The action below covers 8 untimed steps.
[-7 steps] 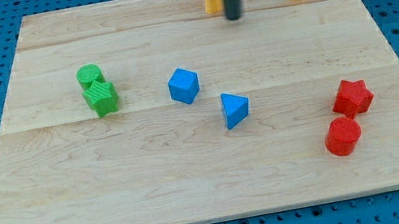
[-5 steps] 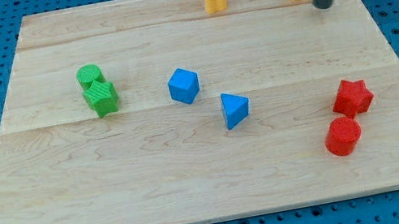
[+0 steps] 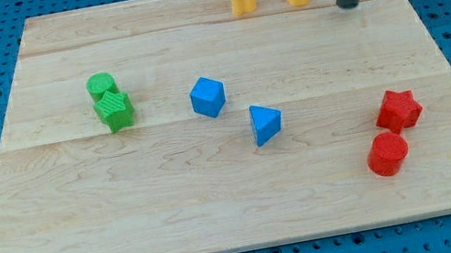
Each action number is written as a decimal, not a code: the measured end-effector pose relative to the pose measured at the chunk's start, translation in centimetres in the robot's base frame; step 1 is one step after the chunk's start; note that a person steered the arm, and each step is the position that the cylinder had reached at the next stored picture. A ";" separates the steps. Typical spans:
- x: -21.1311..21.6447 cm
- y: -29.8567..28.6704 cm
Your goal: Move blue cube to the top center of the board
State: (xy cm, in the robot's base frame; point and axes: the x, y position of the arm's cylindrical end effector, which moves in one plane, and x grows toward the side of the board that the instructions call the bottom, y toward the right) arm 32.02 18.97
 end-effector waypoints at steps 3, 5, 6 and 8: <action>11.4 -21.2; 8.2 -27.8; 5.3 -26.8; 3.9 -32.5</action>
State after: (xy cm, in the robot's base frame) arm 35.91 -13.57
